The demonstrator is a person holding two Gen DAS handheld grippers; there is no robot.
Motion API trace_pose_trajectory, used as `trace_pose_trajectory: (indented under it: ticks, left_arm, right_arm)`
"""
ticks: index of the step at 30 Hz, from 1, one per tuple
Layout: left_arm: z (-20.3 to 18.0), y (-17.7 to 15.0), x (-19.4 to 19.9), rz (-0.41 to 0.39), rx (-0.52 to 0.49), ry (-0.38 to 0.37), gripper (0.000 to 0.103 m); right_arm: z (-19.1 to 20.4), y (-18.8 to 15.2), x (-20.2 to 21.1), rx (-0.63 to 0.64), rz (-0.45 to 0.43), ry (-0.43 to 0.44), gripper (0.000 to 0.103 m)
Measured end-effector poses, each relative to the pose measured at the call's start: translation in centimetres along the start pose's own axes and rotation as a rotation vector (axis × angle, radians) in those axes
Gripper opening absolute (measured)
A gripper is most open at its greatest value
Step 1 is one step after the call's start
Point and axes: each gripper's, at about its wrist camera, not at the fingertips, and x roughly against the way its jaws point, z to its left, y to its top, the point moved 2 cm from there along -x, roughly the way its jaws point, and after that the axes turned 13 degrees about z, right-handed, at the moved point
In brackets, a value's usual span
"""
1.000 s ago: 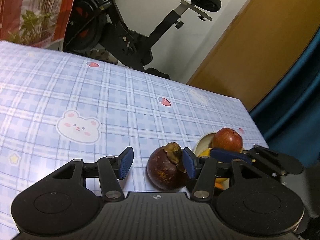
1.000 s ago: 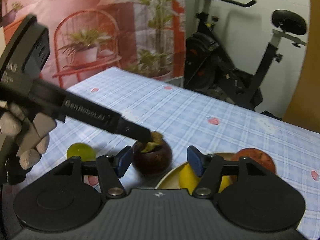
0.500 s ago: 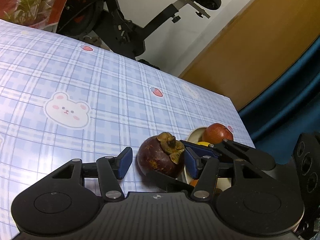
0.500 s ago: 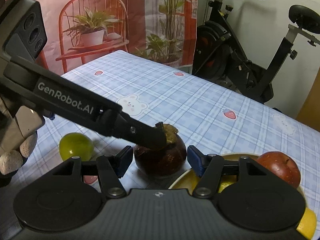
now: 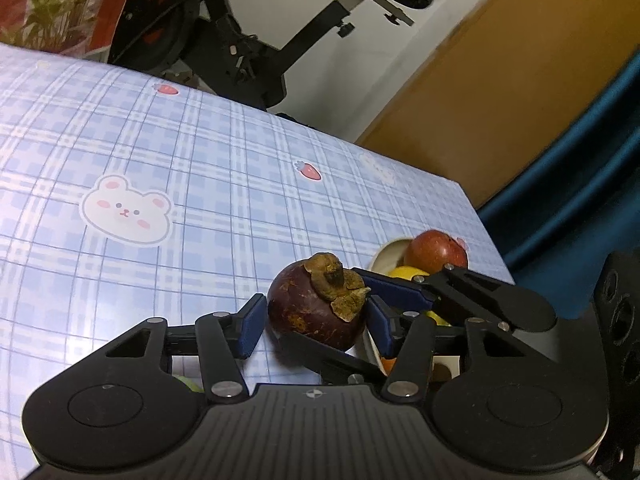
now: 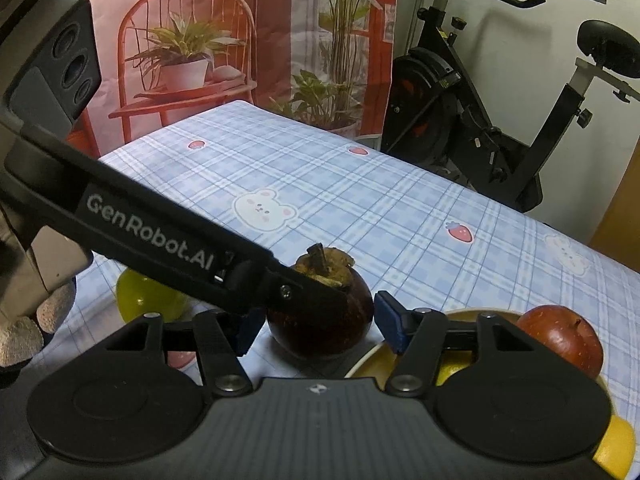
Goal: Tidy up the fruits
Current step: 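Lift the mangosteen with both grippers and carry it over the plate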
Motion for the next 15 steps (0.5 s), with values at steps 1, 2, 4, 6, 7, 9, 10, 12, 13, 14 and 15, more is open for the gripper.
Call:
trace_pose_trajectory:
  ticks: [1,2,4,6,7,9,10,12,13,14,15]
  left_arm:
    - [-0.1,-0.1,0.2,-0.002,-0.009,0.004,0.057]
    - [-0.2,-0.2,0.4,-0.007,-0.014,0.004,0.056]
    - [-0.3,-0.3,1.0,-0.019,-0.018,-0.001,0.056]
    - [-0.5,-0.4,1.6,-0.031,-0.027,-0.003,0.056]
    - [-0.7,-0.4,1.9,-0.036,-0.033,-0.002,0.056]
    - [-1.3,-0.5,2.5,-0.045,-0.047,0.000,0.056]
    - [-1.6,-0.5,2.8,-0.049,-0.054,-0.002,0.056]
    - [-2.4,-0.4,3.3,-0.056,-0.068,-0.004,0.056]
    - [-2.8,-0.4,3.4,-0.058,-0.076,-0.005,0.056]
    - [-3.3,-0.4,3.5,-0.061,-0.084,-0.005,0.056]
    - [-3.8,-0.4,3.5,-0.062,-0.092,-0.004,0.056]
  right_arm:
    - [0.1,-0.1,0.1,-0.001,-0.005,0.001,0.062]
    - [0.1,-0.2,0.3,-0.004,-0.012,0.003,0.062]
    - [0.2,-0.3,0.9,-0.014,-0.029,0.007,0.062]
    - [0.4,-0.4,1.5,-0.021,-0.047,0.004,0.062]
    - [0.4,-0.3,1.8,-0.020,-0.056,0.001,0.062]
    - [0.6,-0.4,2.5,-0.018,-0.072,-0.008,0.062]
    - [0.7,-0.5,3.0,-0.019,-0.083,-0.014,0.062]
    - [0.6,-0.7,3.9,-0.031,-0.101,-0.018,0.062]
    - [0.6,-0.9,4.4,-0.042,-0.110,-0.020,0.062]
    - [0.5,-1.1,4.8,-0.053,-0.118,-0.022,0.062]
    - [0.3,-1.3,5.2,-0.064,-0.127,-0.025,0.062]
